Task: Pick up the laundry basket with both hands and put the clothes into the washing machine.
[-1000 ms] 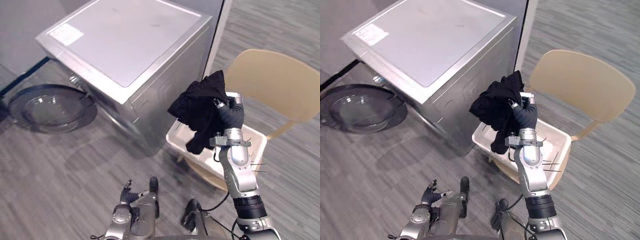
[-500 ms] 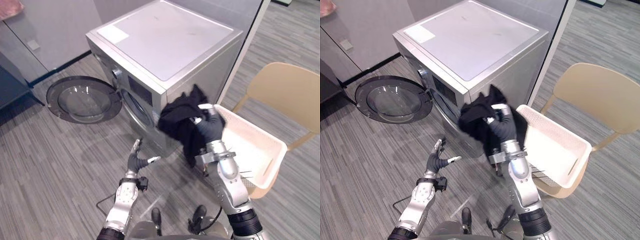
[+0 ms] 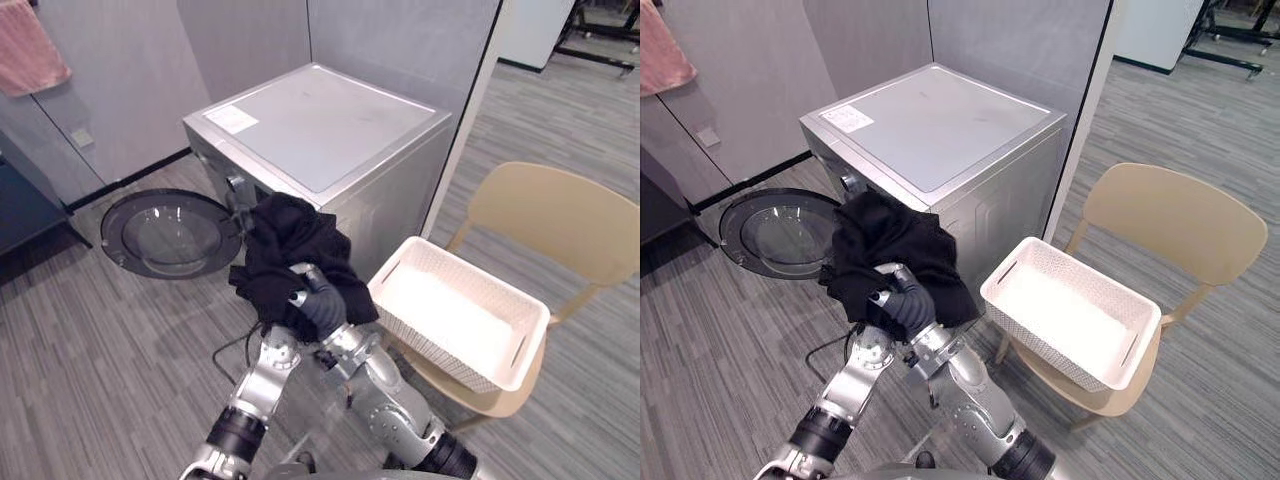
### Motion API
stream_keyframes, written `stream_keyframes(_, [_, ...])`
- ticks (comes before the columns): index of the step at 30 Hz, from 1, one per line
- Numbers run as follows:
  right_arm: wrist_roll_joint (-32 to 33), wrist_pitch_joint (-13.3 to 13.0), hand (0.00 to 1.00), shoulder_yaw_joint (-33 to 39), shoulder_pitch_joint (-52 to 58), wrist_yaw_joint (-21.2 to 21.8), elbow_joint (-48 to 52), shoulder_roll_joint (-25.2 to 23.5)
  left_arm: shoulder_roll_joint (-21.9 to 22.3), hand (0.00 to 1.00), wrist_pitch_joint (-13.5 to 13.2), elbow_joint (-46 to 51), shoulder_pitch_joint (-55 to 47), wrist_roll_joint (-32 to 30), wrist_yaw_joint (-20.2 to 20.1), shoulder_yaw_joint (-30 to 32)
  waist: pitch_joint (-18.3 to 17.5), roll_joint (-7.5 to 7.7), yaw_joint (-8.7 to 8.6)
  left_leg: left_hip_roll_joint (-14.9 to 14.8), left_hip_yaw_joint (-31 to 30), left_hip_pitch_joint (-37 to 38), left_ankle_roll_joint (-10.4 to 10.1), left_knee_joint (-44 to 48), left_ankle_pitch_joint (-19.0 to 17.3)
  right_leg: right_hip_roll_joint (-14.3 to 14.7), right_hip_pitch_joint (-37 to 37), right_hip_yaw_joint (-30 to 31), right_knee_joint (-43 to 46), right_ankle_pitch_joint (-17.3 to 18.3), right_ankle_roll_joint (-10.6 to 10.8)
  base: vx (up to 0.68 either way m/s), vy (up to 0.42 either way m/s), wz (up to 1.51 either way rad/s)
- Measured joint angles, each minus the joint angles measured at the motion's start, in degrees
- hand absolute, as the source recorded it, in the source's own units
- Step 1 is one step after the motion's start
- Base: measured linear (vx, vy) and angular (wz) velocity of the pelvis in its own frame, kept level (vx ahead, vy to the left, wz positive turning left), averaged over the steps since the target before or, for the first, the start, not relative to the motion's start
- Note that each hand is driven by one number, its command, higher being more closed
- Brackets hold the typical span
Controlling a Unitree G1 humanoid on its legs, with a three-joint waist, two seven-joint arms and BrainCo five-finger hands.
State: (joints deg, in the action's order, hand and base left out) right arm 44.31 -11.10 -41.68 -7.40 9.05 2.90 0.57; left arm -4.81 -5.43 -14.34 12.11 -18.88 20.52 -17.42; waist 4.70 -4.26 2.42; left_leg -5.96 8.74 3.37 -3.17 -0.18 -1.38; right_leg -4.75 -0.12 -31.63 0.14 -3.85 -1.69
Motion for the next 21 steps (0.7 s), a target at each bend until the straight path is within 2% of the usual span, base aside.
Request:
stream_keyframes(1, [2.4, 0.1, 1.00, 0.0, 0.0, 0.3, 0.0, 0.0, -0.1, 1.00, 0.3, 0.0, 0.4, 0.0, 1.0, 0.0, -0.1, -0.02, -0.10, 0.0, 0.1, 0.0, -0.1, -0.1, 0.1, 0.7, 0.6, 0.1, -1.9, -0.8, 0.3, -0.05, -0.009, -0.04])
stream_keyframes(2, [2.9, 0.0, 0.00, 0.0, 0.0, 0.3, 0.0, 0.0, -0.1, 1.00, 0.3, 0.0, 0.4, 0.0, 1.2, 0.1, -0.1, 0.00, -0.10, 0.0, 0.1, 0.0, -0.1, -0.2, 0.1, 0.8, 0.8, 0.1, -2.6, -1.2, 0.2, -0.06, -0.007, -0.06])
stream_keyframes(5, [4.7, 0.1, 0.00, 0.0, 0.2, 1.2, 0.0, 0.1, -0.1, 1.00, 0.2, 0.0, 0.4, 0.4, 2.2, 0.1, -0.7, 0.37, -0.11, 0.0, 0.2, -0.2, -0.7, -1.5, 0.9, 1.9, 1.1, 0.1, -5.7, -3.1, -0.7, -0.02, -0.002, -0.04])
stream_keyframes(9, [4.5, 0.0, 0.00, 0.1, 0.6, 1.4, 0.0, 0.8, 0.1, 1.00, 0.2, 0.0, 0.3, 2.8, 2.2, 0.7, -0.7, 0.42, -0.12, -0.4, 0.3, 0.1, -1.3, -1.9, 1.3, 2.5, 1.3, 0.2, -5.8, -3.2, -0.8, 0.00, 0.003, -0.01])
stream_keyframes(12, [2.0, 0.3, 0.00, 2.8, 2.3, 1.6, 0.0, 1.2, 1.2, 1.00, -0.1, 0.1, -0.9, 4.7, 1.8, 3.8, -0.7, 0.43, -0.11, -0.7, 0.5, 0.2, -1.4, -1.9, 1.3, 2.7, 1.3, 0.3, -5.8, -3.2, -0.8, 0.02, 0.023, -0.03])
stream_keyframes(15, [-5.5, 0.4, 0.00, 7.9, 5.6, 1.0, -0.3, 3.2, 2.4, 1.00, -0.3, 0.1, -4.4, 6.0, 0.7, 7.1, -0.7, 0.44, -0.06, -0.7, 0.6, 0.0, -1.4, -2.0, 1.3, 2.7, 1.5, 0.4, -5.8, -3.2, -0.7, 0.01, 0.033, -0.01])
stream_keyframes(17, [-13.1, 0.4, 0.00, 12.8, 7.0, -0.1, -0.3, 4.4, 2.5, 1.00, -0.6, 0.1, -7.2, 6.6, -0.1, 9.0, -0.7, 0.45, -0.03, -0.7, 0.7, 0.0, -1.4, -2.0, 1.3, 2.8, 1.5, 0.4, -5.8, -3.1, -0.7, 0.01, 0.017, 0.00])
stream_keyframes(19, [-23.3, 0.3, 0.00, 19.2, 8.5, -2.3, -0.3, 5.5, 2.6, 1.00, -0.8, 0.1, -11.0, 7.1, -1.6, 11.5, -0.7, 0.46, 0.04, -0.7, 0.7, 0.0, -1.4, -2.1, 1.3, 2.8, 1.5, 0.4, -5.8, -3.1, -0.6, 0.03, 0.036, 0.00])
stream_keyframes(21, [-30.1, 0.3, 0.00, 22.8, 9.8, -4.0, -0.3, 7.0, 2.6, 1.00, -1.1, 0.1, -13.6, 7.1, -2.3, 13.5, -0.7, 0.47, 0.18, -0.8, 0.7, 0.0, -1.4, -2.1, 1.3, 3.0, 1.5, 0.4, -5.8, -3.1, -0.6, 0.01, 0.015, 0.01])
